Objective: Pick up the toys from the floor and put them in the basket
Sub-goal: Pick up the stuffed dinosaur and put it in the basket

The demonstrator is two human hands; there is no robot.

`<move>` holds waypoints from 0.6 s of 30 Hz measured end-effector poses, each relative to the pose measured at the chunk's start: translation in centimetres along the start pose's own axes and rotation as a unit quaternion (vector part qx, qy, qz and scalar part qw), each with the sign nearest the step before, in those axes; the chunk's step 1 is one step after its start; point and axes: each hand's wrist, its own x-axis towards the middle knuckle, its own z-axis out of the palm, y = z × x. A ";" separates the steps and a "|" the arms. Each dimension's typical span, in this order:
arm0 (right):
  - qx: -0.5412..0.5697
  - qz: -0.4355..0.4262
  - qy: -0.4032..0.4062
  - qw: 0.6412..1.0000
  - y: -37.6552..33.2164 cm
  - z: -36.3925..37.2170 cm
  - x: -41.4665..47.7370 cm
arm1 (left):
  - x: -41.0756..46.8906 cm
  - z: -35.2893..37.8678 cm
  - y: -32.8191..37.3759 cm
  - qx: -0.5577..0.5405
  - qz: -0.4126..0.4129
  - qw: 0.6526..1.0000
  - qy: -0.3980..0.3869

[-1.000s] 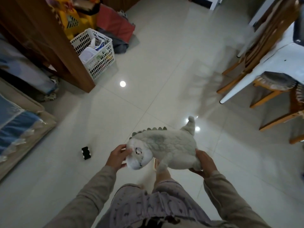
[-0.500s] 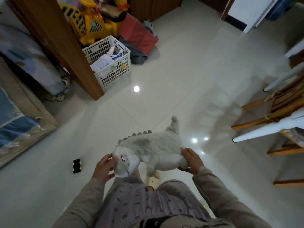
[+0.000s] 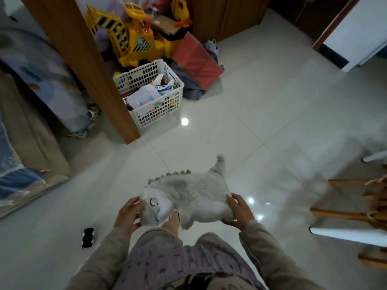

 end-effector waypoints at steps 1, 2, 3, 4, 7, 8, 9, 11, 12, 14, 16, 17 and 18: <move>0.004 0.002 0.003 1.000 -1.4 0.4 0.8 | 0.8 0.6 1.6 0.001 0.005 1.000 -0.001; 0.003 -0.004 0.005 1.000 -2.9 0.7 1.8 | 1.7 1.3 3.2 0.001 0.012 1.000 -0.006; -0.006 -0.016 0.004 1.000 -4.4 1.0 2.7 | 2.5 1.9 4.9 0.000 0.016 1.000 -0.011; -0.018 -0.029 0.003 0.999 -5.8 1.3 3.5 | 3.2 2.5 6.4 0.001 0.017 1.000 -0.016; -0.018 -0.043 0.012 0.999 -10.1 1.9 5.6 | 5.3 4.3 10.4 0.008 0.007 0.999 -0.031; -0.012 -0.044 0.015 0.999 -11.4 2.0 6.3 | 5.9 5.0 11.5 0.008 0.004 0.999 -0.035; -0.009 -0.047 0.017 0.999 -12.8 2.0 6.9 | 6.5 5.7 12.8 0.005 0.004 0.999 -0.038; -0.005 -0.056 0.018 0.998 -15.7 2.2 8.4 | 7.7 7.2 15.0 -0.006 0.010 0.999 -0.040; -0.004 -0.058 0.018 0.998 -17.0 2.2 9.2 | 8.4 7.9 16.0 -0.008 0.012 0.999 -0.040; -0.013 -0.062 0.017 0.998 -19.6 2.3 11.0 | 9.8 9.3 17.6 -0.015 0.011 0.999 -0.040; -0.027 -0.068 0.012 0.997 -22.4 2.5 13.2 | 11.3 10.8 19.1 -0.025 0.010 0.999 -0.037; -0.037 -0.070 0.008 0.997 -23.8 2.7 14.4 | 12.0 11.5 19.8 -0.029 0.010 0.999 -0.032; -0.050 -0.073 0.004 0.996 -25.3 3.0 15.6 | 12.7 12.2 20.5 -0.033 0.010 0.999 -0.024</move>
